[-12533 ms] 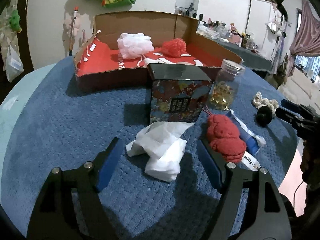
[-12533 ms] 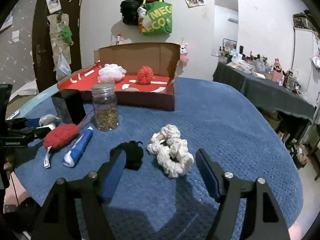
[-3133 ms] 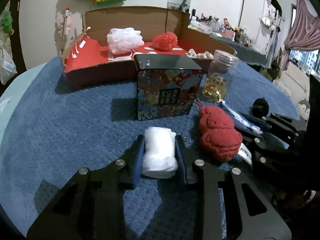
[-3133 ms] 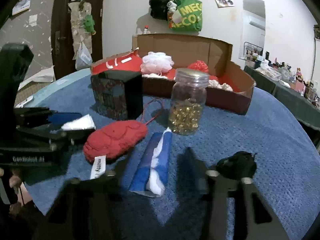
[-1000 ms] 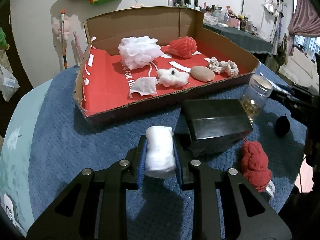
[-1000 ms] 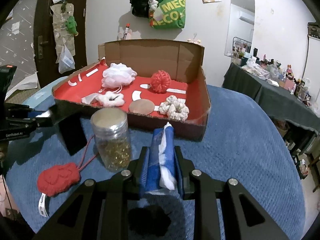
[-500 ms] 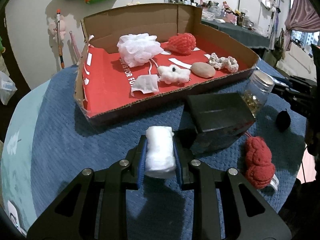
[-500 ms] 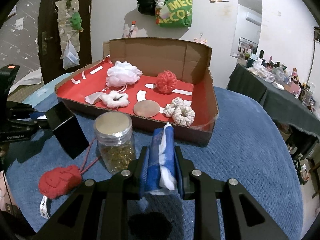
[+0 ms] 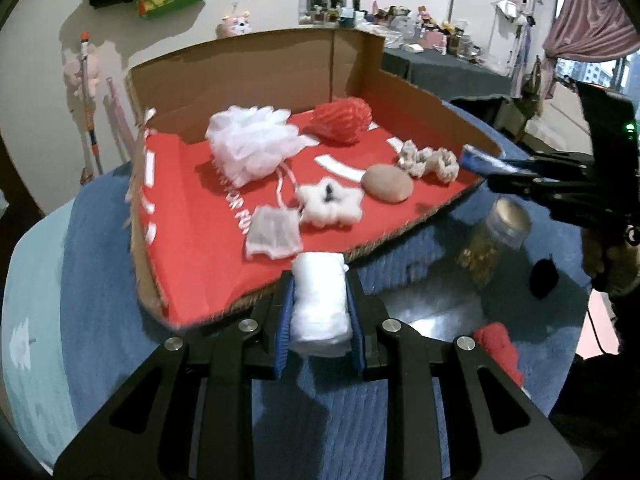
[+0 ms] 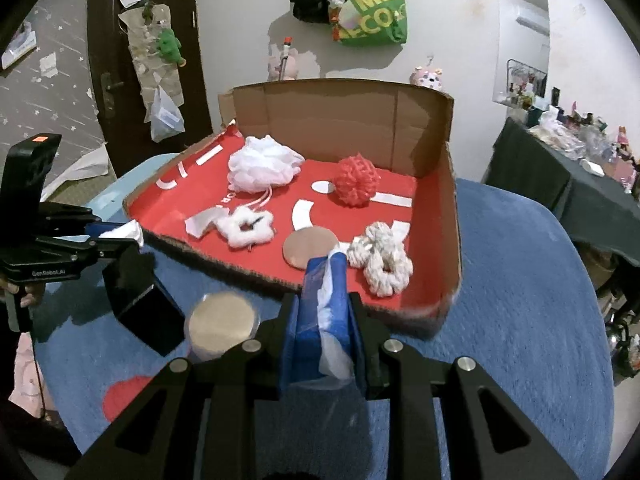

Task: Organize soft objects
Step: 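Carry the white cloth and blue-white tube with both grippers over the red-lined box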

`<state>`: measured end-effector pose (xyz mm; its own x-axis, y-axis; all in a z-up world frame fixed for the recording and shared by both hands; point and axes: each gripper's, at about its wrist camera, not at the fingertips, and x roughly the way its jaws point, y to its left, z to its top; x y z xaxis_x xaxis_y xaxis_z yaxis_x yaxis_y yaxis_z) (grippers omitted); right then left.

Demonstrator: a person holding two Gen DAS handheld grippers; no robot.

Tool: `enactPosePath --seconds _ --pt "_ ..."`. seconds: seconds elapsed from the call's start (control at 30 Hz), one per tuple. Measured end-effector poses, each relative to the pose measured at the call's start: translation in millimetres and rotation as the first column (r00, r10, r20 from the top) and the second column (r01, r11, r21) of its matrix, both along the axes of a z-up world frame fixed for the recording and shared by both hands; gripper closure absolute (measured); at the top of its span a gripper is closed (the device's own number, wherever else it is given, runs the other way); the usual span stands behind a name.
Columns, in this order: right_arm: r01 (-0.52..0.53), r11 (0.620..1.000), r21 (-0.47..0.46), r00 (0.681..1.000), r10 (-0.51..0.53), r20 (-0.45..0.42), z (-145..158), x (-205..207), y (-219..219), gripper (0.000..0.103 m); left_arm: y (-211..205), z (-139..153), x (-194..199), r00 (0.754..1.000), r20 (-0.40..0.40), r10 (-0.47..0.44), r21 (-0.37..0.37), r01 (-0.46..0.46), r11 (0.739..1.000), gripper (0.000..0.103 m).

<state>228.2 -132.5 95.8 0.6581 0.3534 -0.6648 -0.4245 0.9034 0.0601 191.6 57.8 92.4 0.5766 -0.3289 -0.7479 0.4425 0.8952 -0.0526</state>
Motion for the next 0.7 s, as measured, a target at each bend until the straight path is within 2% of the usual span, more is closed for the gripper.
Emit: enactPosePath --seconds 0.1,0.3,0.47,0.7 --pt "-0.026 0.999 0.02 0.999 0.027 -0.028 3.8 14.0 1.7 0.077 -7.6 7.6 16.3 0.999 -0.022 -0.03 -0.035 0.029 0.999 0.08" --pt "-0.077 0.996 0.039 0.993 0.08 -0.083 9.9 50.0 13.2 0.077 -35.6 15.7 52.4 0.994 -0.055 -0.097 -0.038 0.095 0.995 0.08" --pt "-0.108 0.994 0.028 0.984 0.111 -0.138 12.7 85.7 27.4 0.077 -63.8 11.7 90.4 0.983 -0.112 -0.147 0.003 0.149 0.989 0.08" --pt "-0.103 0.995 0.01 0.963 0.103 -0.248 2.8 137.7 39.7 0.077 -82.1 -7.2 134.0 0.971 -0.187 -0.149 0.074 0.165 0.983 0.08"
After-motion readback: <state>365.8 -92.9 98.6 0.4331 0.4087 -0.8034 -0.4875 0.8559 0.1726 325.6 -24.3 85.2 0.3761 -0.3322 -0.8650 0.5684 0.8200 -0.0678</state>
